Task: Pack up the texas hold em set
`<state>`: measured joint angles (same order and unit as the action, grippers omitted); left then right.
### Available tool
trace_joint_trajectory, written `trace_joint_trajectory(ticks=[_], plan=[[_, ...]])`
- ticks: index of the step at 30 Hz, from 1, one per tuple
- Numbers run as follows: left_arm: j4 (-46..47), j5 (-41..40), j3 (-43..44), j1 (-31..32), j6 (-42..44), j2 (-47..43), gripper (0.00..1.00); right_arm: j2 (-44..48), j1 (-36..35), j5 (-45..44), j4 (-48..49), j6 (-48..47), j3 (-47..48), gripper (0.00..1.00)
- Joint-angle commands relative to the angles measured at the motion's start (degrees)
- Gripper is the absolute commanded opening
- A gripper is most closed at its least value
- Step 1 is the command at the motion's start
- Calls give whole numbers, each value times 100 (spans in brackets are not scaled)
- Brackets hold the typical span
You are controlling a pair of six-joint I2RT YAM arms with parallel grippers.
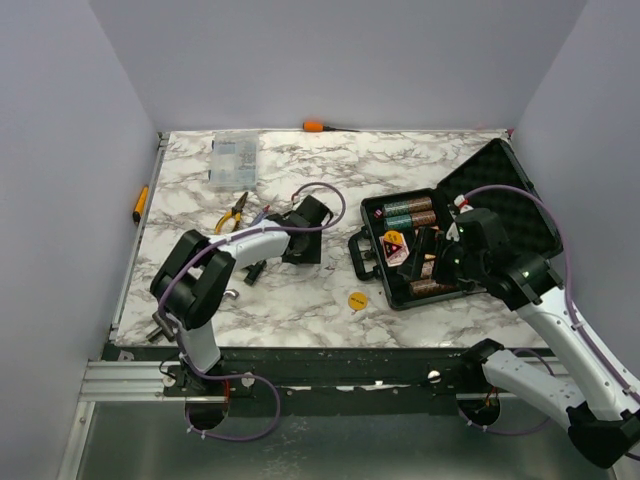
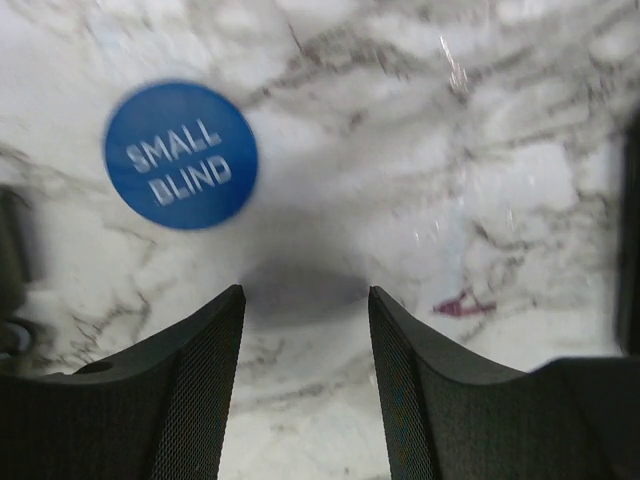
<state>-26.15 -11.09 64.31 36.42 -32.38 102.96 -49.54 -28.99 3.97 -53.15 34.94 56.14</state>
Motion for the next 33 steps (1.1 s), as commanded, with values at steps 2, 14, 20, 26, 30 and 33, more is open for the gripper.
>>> trace_joint_trajectory(ticks=[2,14,20,26,30,33], plan=[[-207,372,-348,62,212,-699,53,112,-27,1,46,-54,-36,100],[-1493,256,1797,-924,443,451,21,191,-27,17,-9,-105,9,100],[-2216,687,2744,-1287,292,1494,0,281,-22,-109,-153,-185,78,100],[-2493,907,2776,-1498,30,1846,0,332,-22,-205,-195,-283,120,100],[-2529,929,2687,-1490,22,1824,0,299,-27,-188,-162,-353,116,100],[-2589,1030,2561,-1470,-42,1785,0,240,-25,-151,-120,-406,126,100]])
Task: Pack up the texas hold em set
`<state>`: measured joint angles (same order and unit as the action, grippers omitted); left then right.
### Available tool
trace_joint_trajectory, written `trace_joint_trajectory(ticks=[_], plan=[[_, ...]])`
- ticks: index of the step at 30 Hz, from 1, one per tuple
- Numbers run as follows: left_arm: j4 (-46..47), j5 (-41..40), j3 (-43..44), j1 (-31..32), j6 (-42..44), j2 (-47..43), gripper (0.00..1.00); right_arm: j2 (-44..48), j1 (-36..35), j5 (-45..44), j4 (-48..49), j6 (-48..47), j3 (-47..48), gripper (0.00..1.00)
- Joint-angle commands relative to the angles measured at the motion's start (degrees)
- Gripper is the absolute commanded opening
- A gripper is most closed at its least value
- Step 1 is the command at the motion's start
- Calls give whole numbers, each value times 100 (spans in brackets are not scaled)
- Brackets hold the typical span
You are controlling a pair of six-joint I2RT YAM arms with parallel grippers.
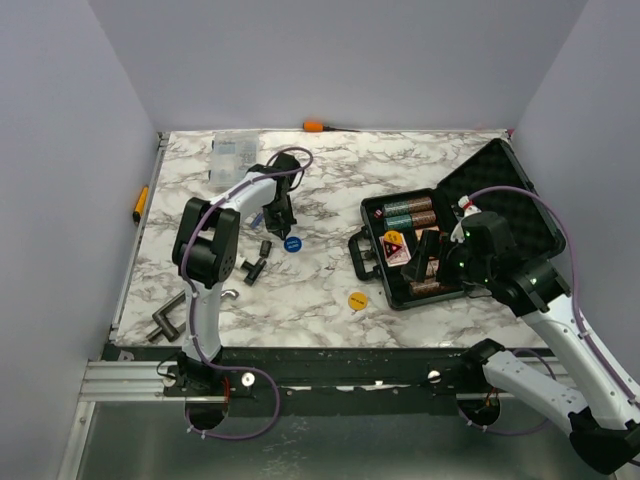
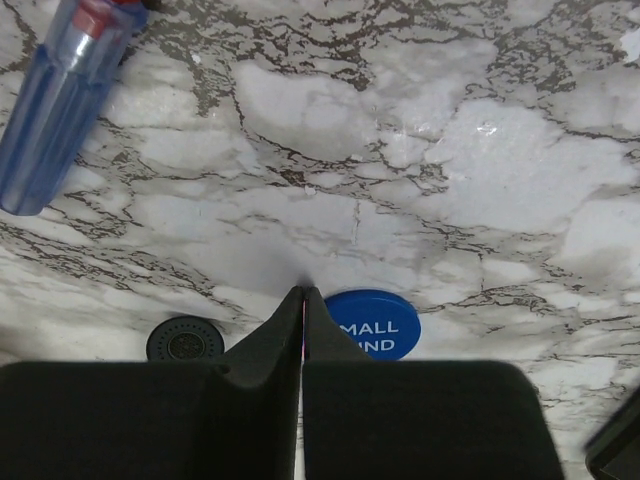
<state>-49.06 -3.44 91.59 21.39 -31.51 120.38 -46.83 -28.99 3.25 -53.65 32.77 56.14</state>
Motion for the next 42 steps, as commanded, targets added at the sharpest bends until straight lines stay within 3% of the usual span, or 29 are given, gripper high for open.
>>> trace_joint_trajectory(ticks=[1,6,18,22,27,29,31,32,42], plan=[[-292,314,-239,61,-160,23,0,-36,-27,-78,-60,-198,128,100],[-284,298,-255,482,3,69,0,-44,-22,-11,4,-205,71,100],[-471,343,602,1048,132,482,0,-37,-25,-50,-53,-415,138,100],[-783,-129,838,1303,226,490,1,-47,-25,-95,-72,-507,163,100],[-684,-1256,447,1629,293,-388,29,27,-21,-166,-87,-543,178,100],[-336,-1511,74,1731,352,-918,46,58,-26,-178,-80,-560,145,100],[69,-1355,-335,1753,437,-1252,69,57,-21,-162,-62,-580,92,100],[178,-1225,-419,1746,491,-1304,75,45,-27,-141,-34,-592,71,100],[543,-545,-605,1789,501,-744,92,-79,-27,-43,12,-560,81,100]])
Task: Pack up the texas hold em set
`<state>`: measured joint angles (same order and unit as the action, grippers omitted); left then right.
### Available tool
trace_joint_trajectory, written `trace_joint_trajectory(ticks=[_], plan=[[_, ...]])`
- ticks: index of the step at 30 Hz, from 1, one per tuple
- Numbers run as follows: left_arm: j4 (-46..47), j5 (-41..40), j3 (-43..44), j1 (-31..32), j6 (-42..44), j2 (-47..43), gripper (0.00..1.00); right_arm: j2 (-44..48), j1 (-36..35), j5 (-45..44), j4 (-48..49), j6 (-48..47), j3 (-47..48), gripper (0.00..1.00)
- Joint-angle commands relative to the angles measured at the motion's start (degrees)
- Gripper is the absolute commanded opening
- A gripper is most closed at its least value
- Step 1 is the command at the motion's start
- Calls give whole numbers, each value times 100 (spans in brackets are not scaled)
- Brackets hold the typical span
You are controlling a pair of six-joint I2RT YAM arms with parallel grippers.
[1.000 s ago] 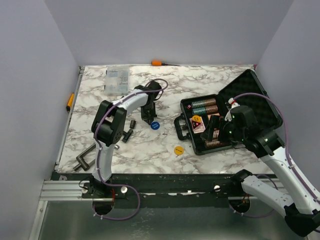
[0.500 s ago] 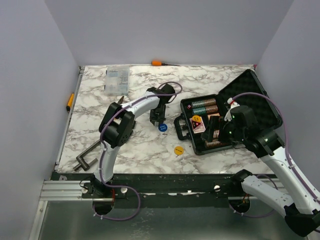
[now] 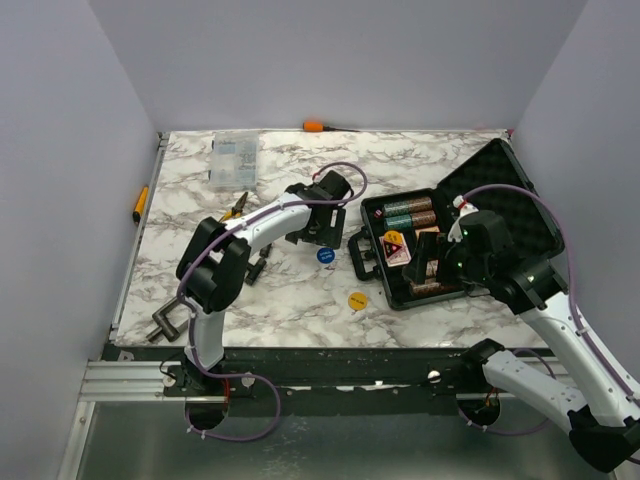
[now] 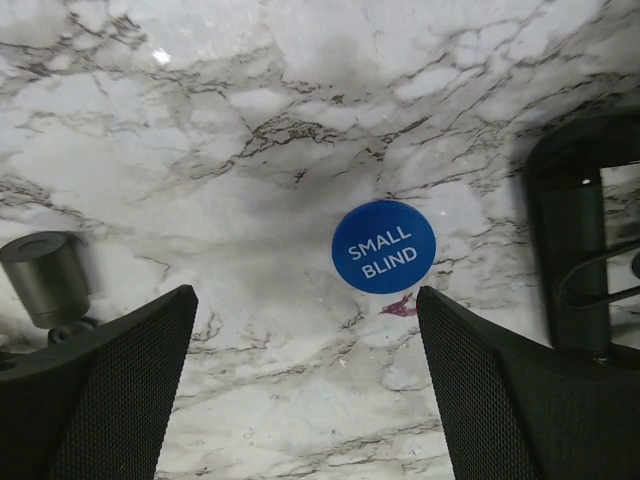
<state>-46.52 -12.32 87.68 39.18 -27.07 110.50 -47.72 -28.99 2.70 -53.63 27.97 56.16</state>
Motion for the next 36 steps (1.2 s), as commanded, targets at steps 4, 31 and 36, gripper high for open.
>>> trace_joint_trajectory(ticks=[4,31,36], plan=[[443,495,-232,13,61,396,93,20,-27,-17,-46,-69,103,100],[725,219,-370,300,-43,872,67,10,-27,11,-93,77,103,100],[733,256,-373,319,-40,941,62,10,-27,27,-124,38,118,100]])
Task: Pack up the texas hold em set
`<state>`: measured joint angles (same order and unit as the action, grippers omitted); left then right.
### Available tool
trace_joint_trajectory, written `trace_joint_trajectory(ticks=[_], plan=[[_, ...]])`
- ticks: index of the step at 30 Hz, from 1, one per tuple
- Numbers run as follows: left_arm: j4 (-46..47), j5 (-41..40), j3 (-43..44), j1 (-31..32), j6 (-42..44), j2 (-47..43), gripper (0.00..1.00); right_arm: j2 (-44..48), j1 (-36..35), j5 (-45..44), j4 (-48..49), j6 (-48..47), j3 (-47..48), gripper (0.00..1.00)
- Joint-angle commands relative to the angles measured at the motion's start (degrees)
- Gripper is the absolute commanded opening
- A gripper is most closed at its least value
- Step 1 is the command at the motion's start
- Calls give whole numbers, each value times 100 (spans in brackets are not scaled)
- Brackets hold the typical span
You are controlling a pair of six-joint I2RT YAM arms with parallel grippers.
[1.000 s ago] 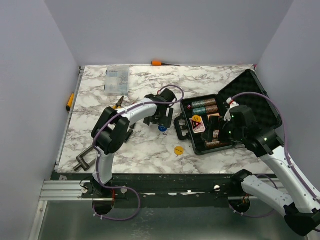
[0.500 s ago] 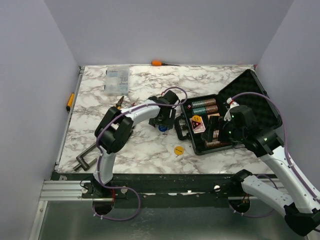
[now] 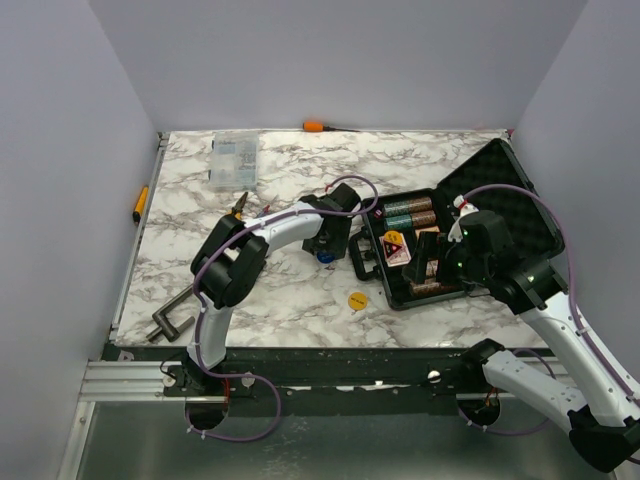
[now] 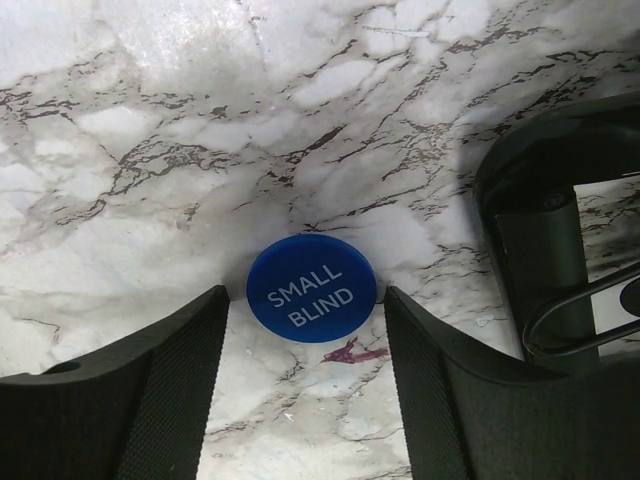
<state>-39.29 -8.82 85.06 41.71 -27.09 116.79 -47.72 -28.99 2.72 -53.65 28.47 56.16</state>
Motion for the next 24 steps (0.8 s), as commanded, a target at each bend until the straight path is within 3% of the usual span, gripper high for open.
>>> trace_joint_trajectory(ticks=[1,13,24], plan=[[9,-82,-111,70,-48,324,60,11,-27,27,-122,-19,120,100],[102,-127,-361,153,-121,405,45,6,-21,-8,-137,-87,115,100],[226,-344,-770,272,-130,-182,43,-7,-27,3,-100,-78,137,100]])
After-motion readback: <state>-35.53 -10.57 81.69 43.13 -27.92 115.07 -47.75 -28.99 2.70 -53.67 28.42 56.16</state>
